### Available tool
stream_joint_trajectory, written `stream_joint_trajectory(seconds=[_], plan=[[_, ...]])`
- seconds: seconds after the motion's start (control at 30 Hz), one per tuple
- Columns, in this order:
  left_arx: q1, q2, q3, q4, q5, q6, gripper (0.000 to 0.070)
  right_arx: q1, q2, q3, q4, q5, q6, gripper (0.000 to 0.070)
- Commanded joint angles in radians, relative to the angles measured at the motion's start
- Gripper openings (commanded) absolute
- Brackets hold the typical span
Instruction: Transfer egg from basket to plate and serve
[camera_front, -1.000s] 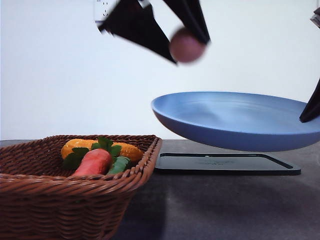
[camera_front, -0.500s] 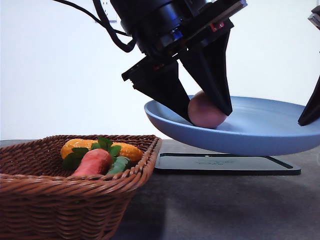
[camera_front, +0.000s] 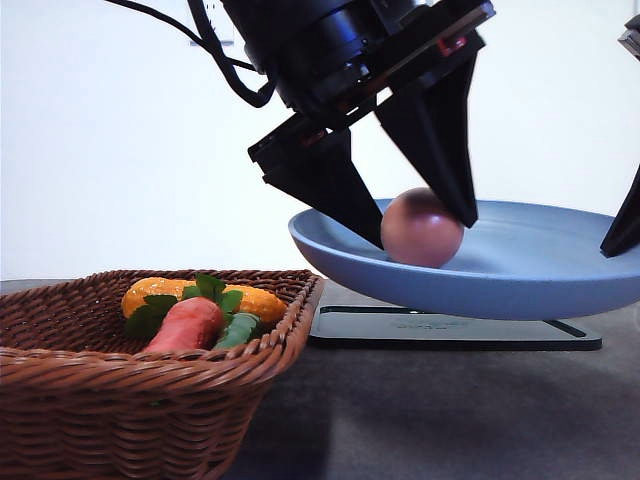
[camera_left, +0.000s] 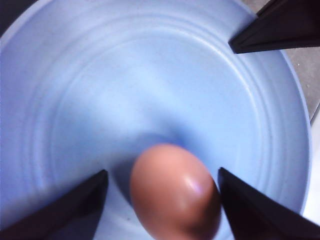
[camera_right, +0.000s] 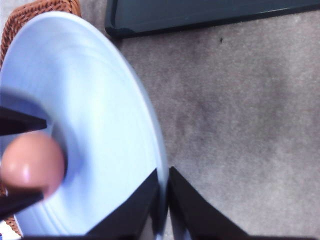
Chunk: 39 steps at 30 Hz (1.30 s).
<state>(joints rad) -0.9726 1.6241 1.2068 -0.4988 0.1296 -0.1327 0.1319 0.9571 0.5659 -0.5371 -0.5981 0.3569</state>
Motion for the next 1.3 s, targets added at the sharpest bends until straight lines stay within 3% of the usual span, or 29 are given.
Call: stream_joint_trajectory(seconds=[0.0,0.23,0.5,0.7,0.87,1.07,1.27], plan=[[-0.007,0.017,0.028,-0.009,0.0,0.015,0.0494,0.001,0.028,0.013,0.008,-0.016,0.011,0.0],[0.01,-0.092,0.034,-0.054,0.0,0.021,0.0494,-0.033,0.162,0.058,0.015,-0.127,-0.009,0.0],[0.107,-0.35,0.034,-0.091,0.0,0.02,0.0494,-0.098,0.394,0.248,0.008,-0.133,-0.06,0.0],[0.194,-0.544,0.034,-0.1,-0.001,0.02,0.0494,-0.125,0.592,0.415,0.03,-0.099,-0.08,0.0],[0.241,-0.671,0.034,-0.111,-0.05,0.022,0.0494,-0.131,0.757,0.561,0.035,-0.011,-0.085,0.0],[0.26,-0.73,0.034,-0.183,-0.161,0.039,0.0494,-0.135,0.926,0.706,0.028,0.026,-0.079,0.0],[0.26,-0.729,0.034,-0.244,-0.176,0.039,0.0494,-0.135,1.018,0.786,0.009,0.025,-0.076,0.0]])
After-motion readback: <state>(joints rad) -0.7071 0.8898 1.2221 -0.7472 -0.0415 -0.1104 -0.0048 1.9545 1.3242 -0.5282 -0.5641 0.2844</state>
